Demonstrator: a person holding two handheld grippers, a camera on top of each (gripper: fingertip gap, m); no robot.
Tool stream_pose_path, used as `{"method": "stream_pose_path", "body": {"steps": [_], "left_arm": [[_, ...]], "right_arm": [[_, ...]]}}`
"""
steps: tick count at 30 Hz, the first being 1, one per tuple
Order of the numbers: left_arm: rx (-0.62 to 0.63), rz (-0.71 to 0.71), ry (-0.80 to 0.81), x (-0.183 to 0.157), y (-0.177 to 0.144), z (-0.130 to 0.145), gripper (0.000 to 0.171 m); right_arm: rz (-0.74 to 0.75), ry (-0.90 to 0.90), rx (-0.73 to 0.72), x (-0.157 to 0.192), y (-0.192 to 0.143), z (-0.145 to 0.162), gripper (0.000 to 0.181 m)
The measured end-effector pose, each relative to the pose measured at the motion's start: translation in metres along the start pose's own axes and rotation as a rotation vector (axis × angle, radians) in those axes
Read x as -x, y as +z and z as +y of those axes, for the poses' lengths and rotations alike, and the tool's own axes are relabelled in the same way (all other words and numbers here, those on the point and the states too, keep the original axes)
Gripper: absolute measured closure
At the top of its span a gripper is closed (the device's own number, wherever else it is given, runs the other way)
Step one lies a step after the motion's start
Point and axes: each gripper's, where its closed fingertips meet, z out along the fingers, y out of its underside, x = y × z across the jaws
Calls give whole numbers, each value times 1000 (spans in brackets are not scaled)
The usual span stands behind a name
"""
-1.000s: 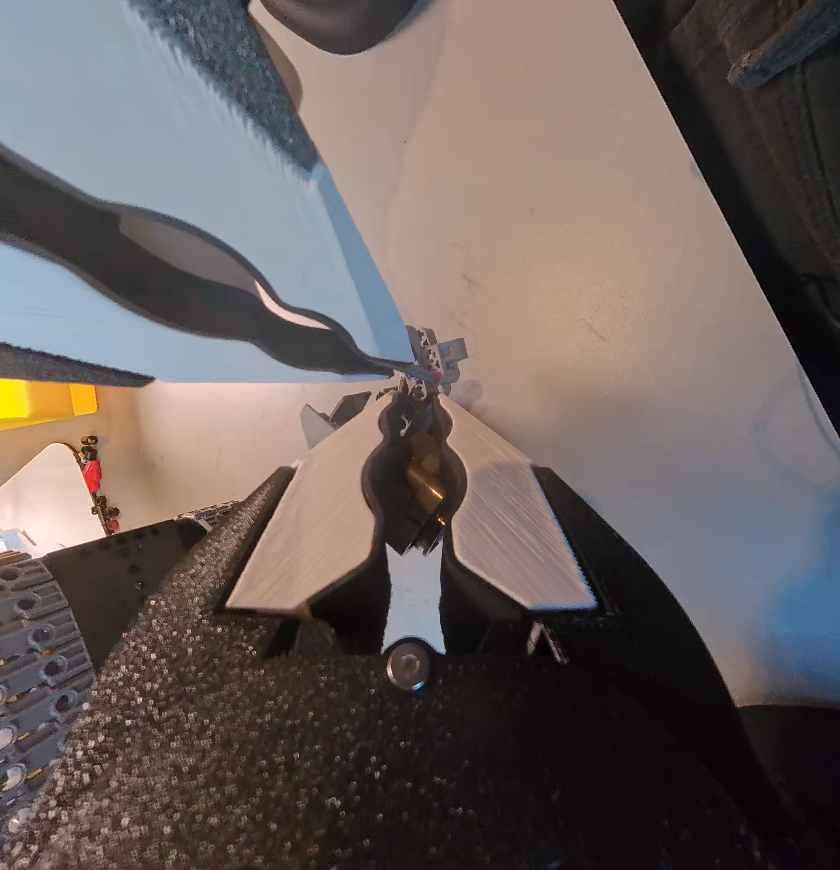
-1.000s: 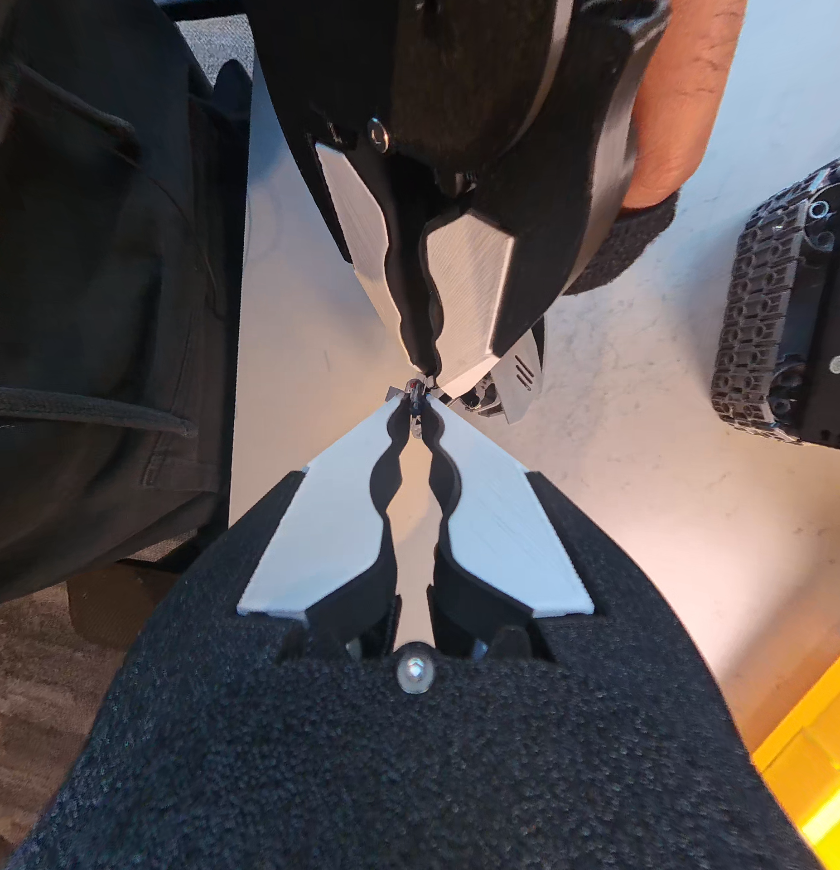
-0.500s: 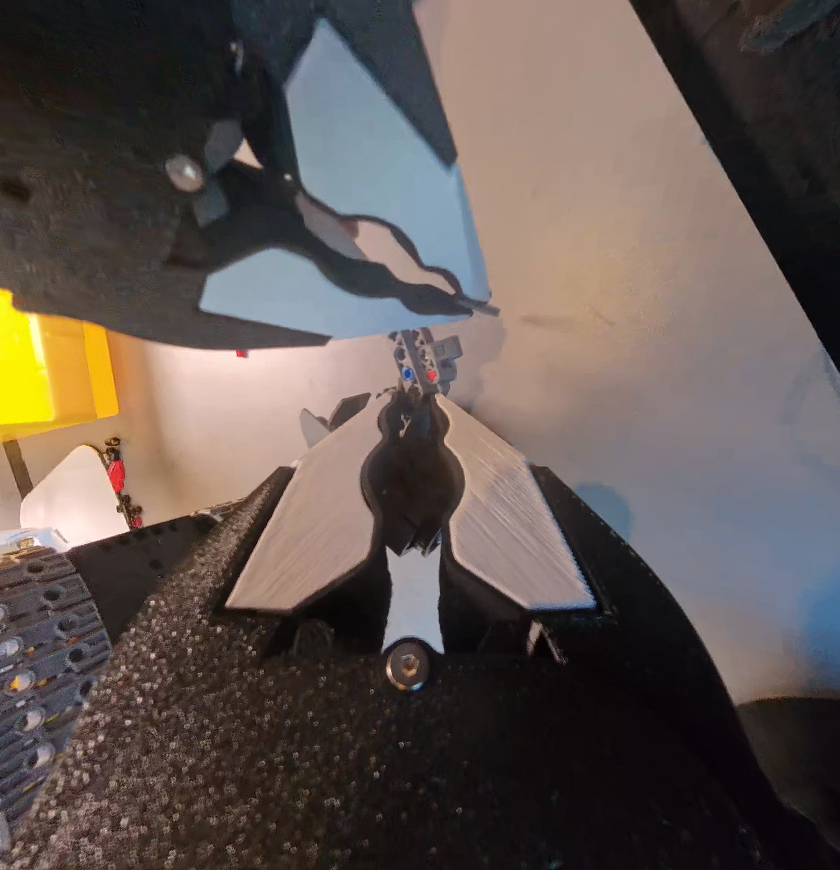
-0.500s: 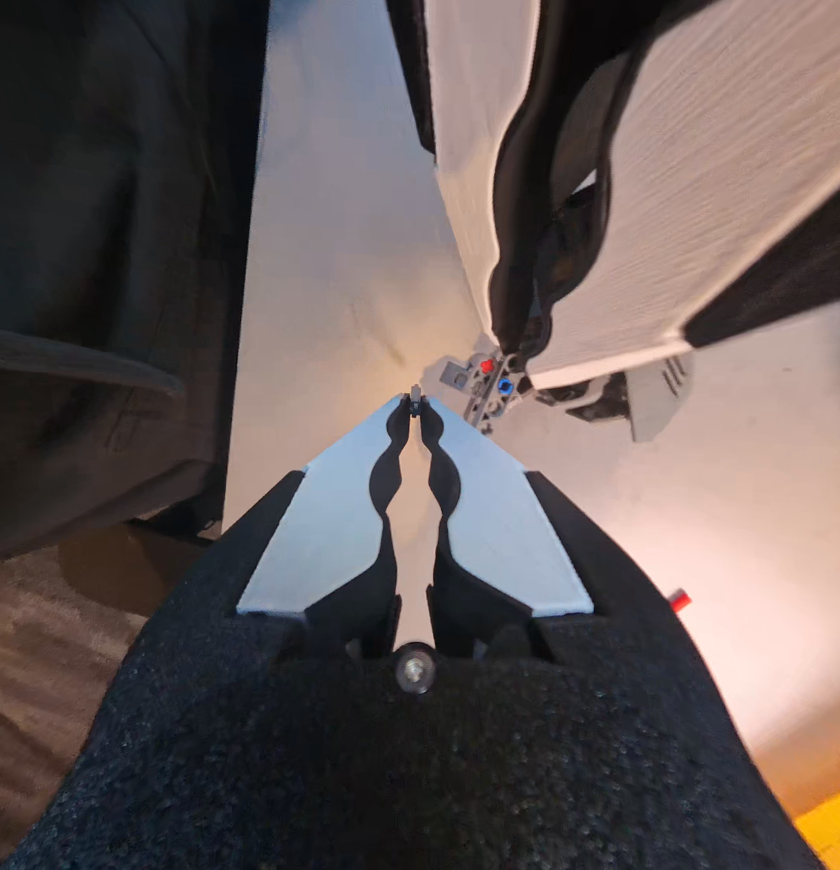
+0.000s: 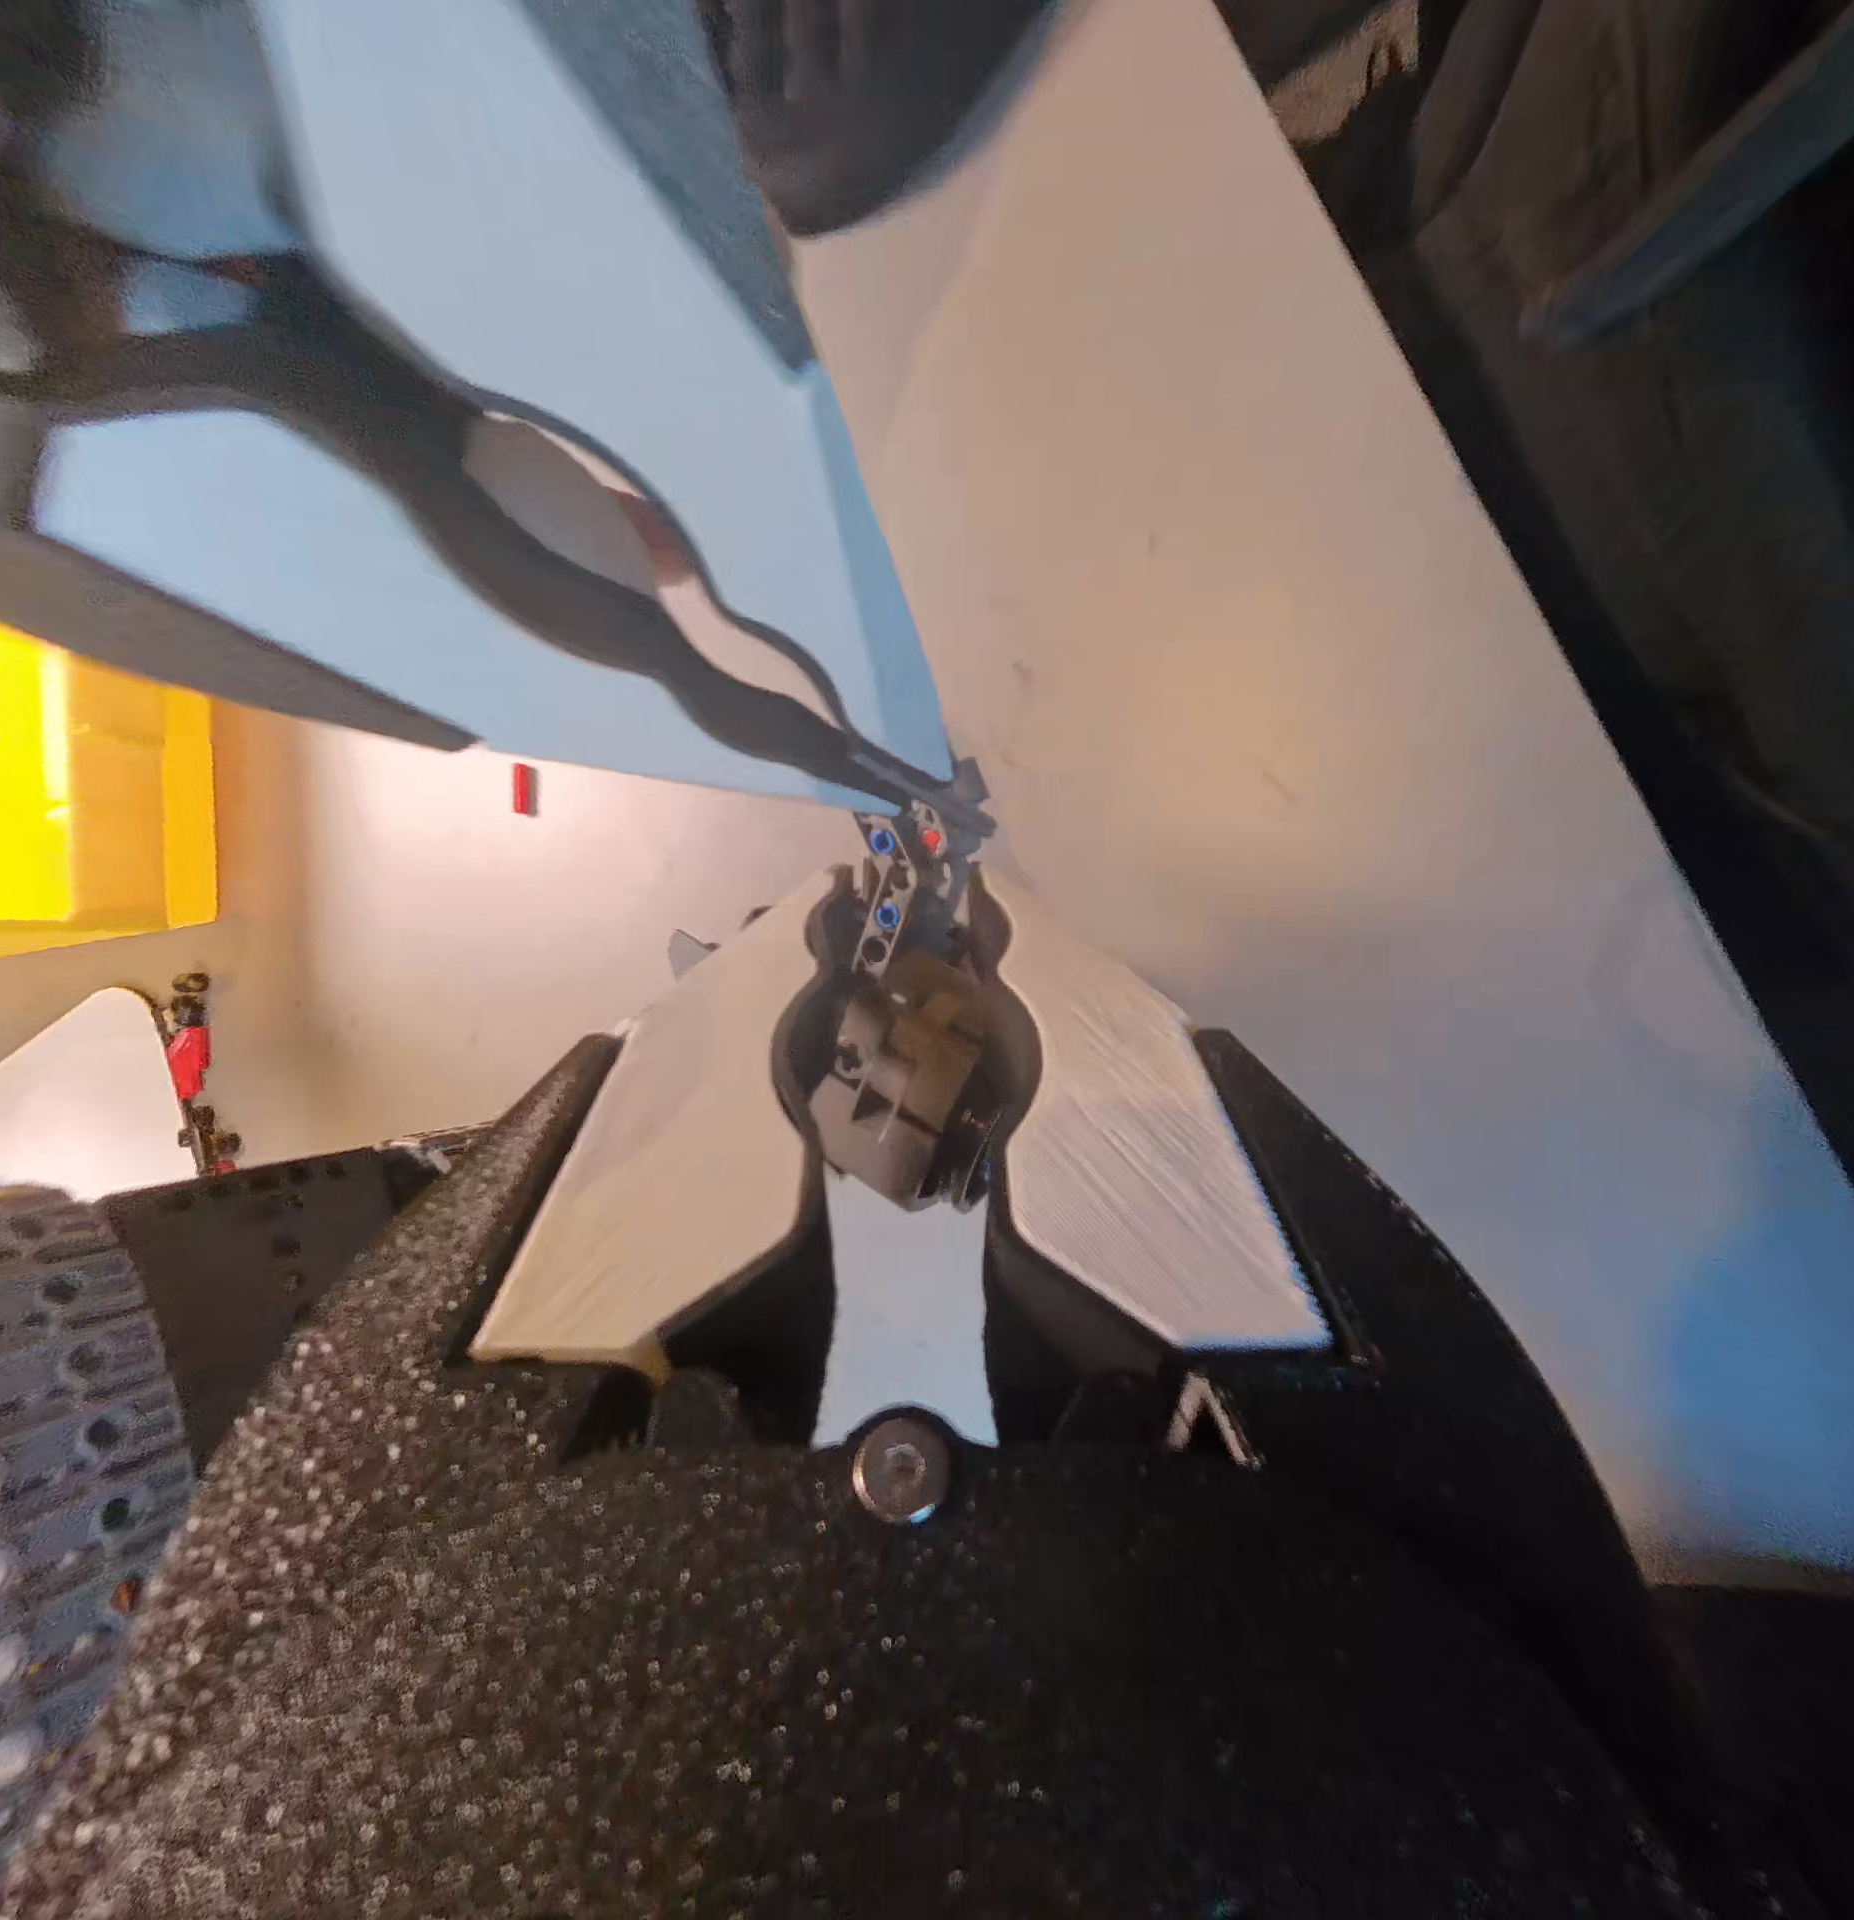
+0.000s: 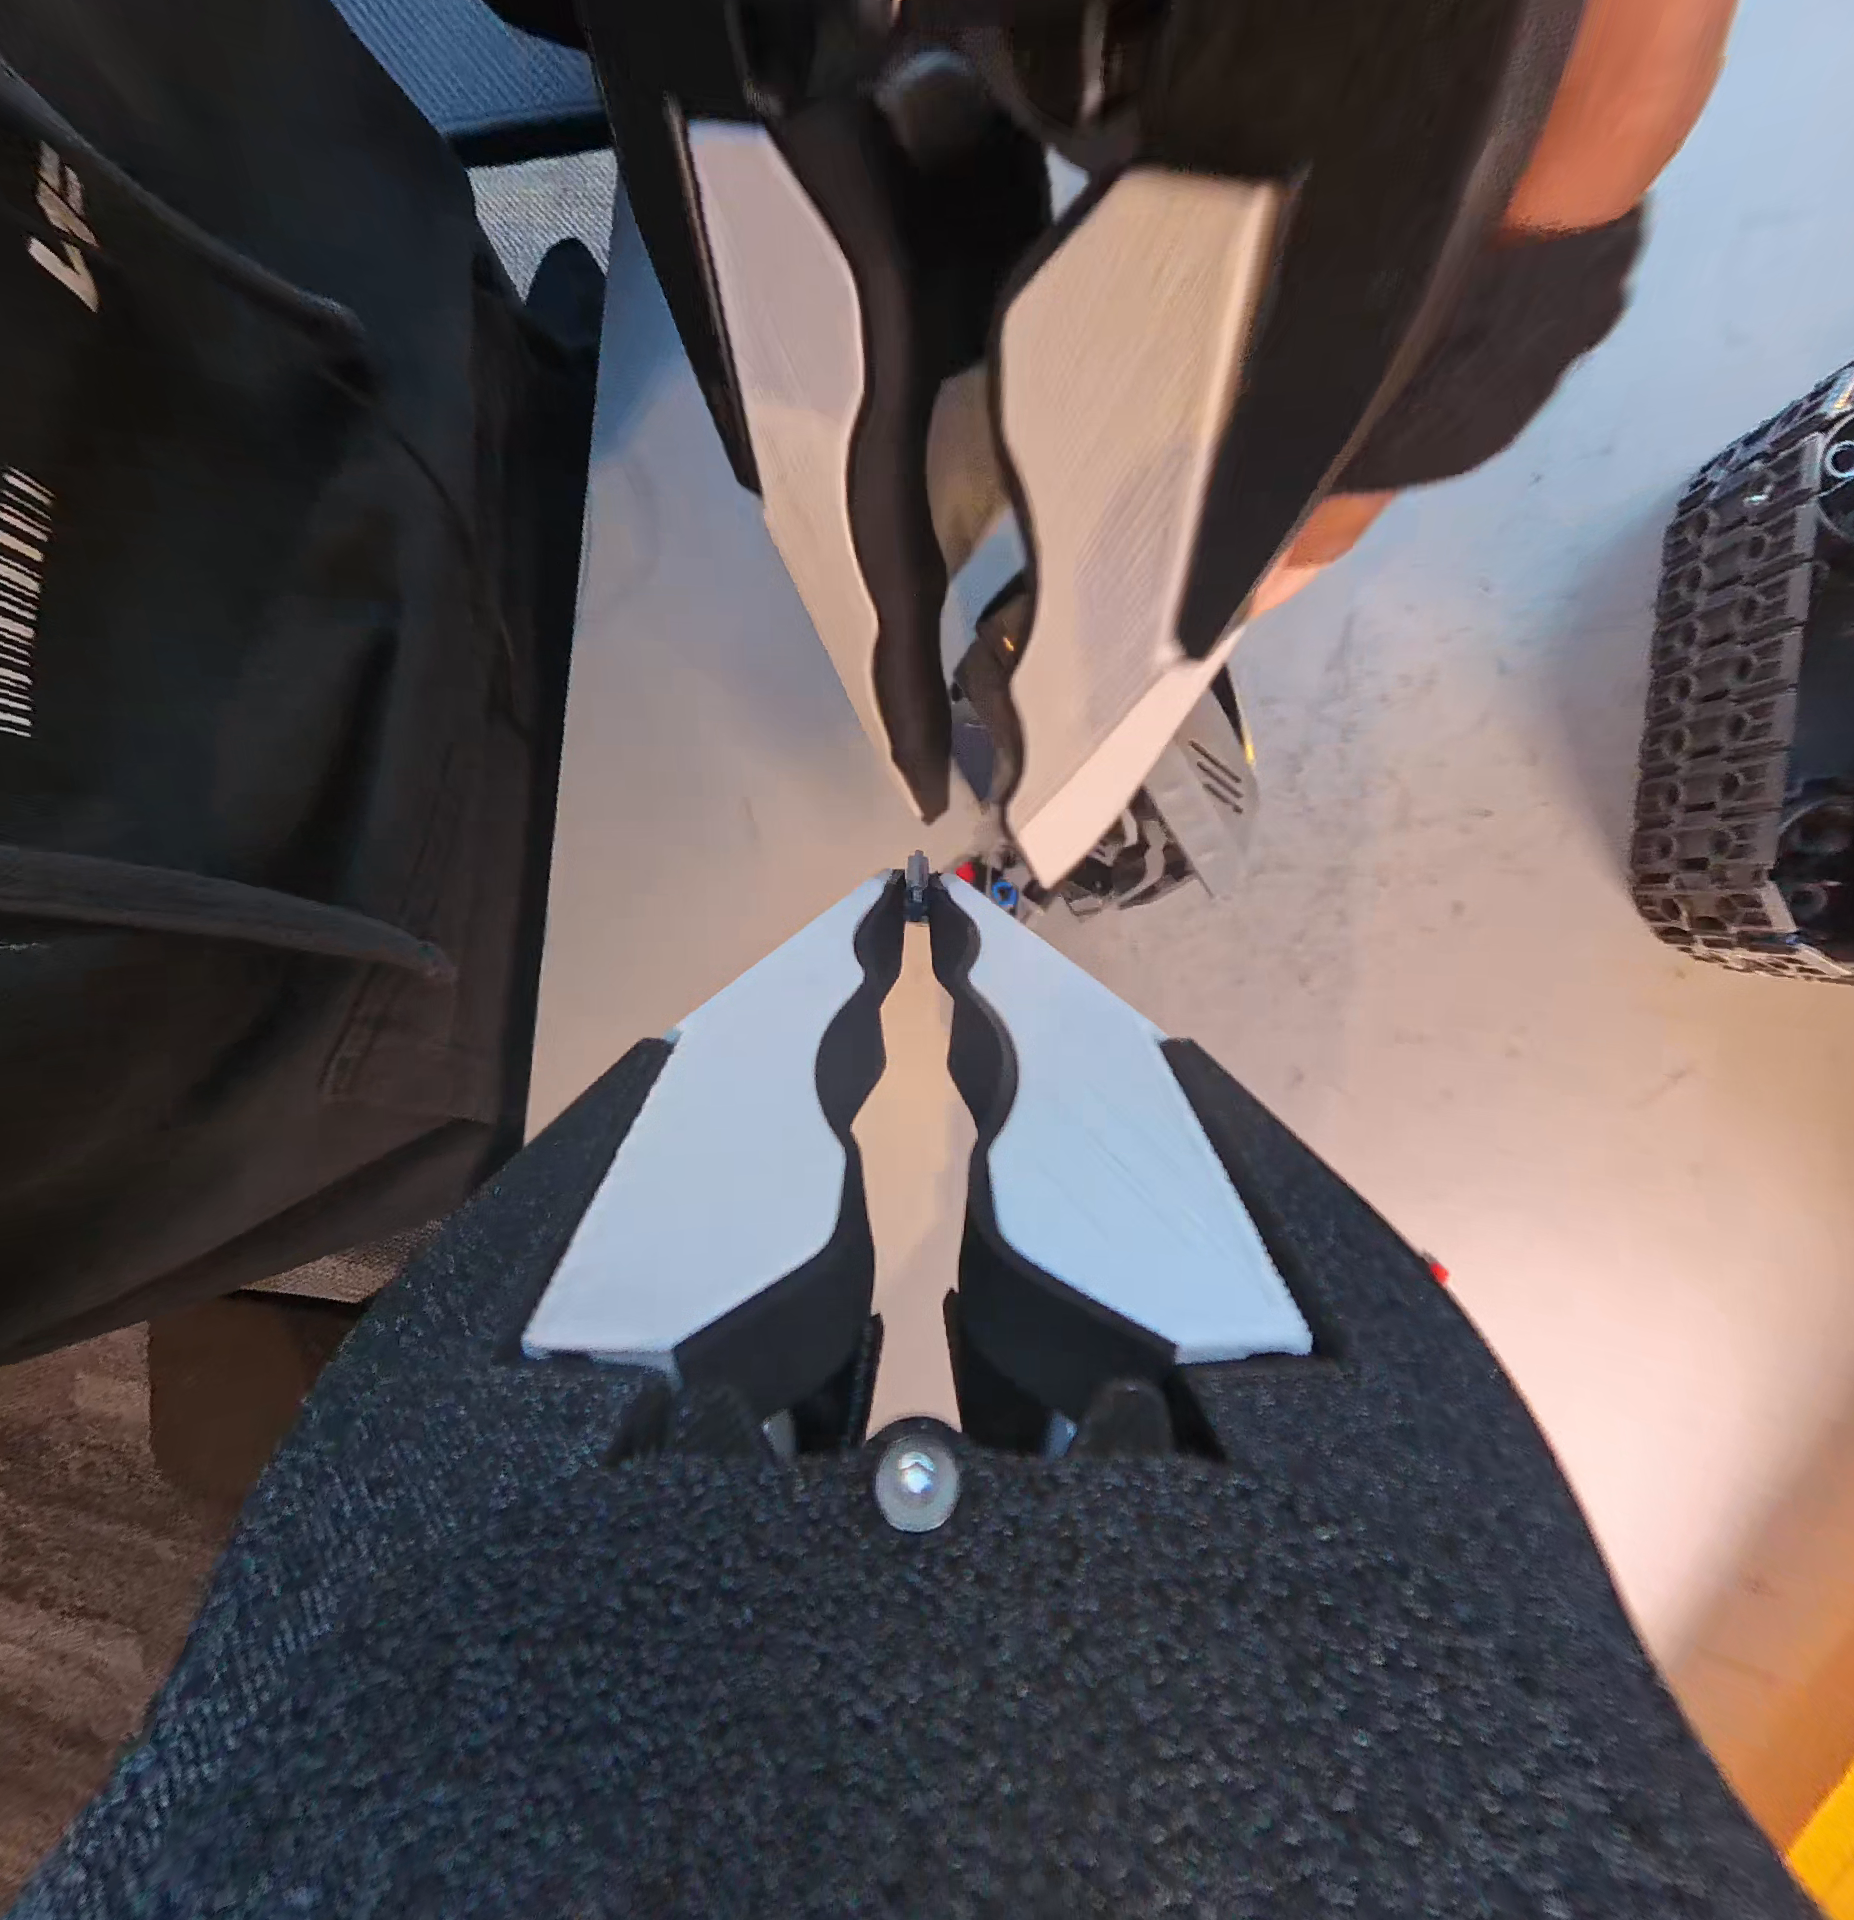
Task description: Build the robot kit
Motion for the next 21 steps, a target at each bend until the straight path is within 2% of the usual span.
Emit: {"method": "stream_pose_path", "body": {"steps": [4, 6, 8, 12, 14, 16, 21], "left_arm": [[-105, -74, -182, 13, -22, -1, 123], [-112, -55, -357, 13, -17, 11, 96], [-104, -28, -527, 11, -5, 26, 85], [-150, -1, -696, 10, 9, 33, 86], [-139, 11, -738, 9, 15, 38, 95], [-150, 15, -724, 5, 18, 36, 104], [-126, -41, -639, 4, 21, 32, 105]], "right_arm": [[12, 2, -18, -2, -5, -2, 177], [19, 7, -30, -6, -8, 1, 177], [24, 14, -44, -10, -11, 2, 177], [21, 10, -48, -12, -9, -1, 177], [15, 8, -66, -11, -13, -7, 177], [19, 8, -93, -9, -24, -12, 177], [61, -5, -64, -16, -38, -13, 177]]}}
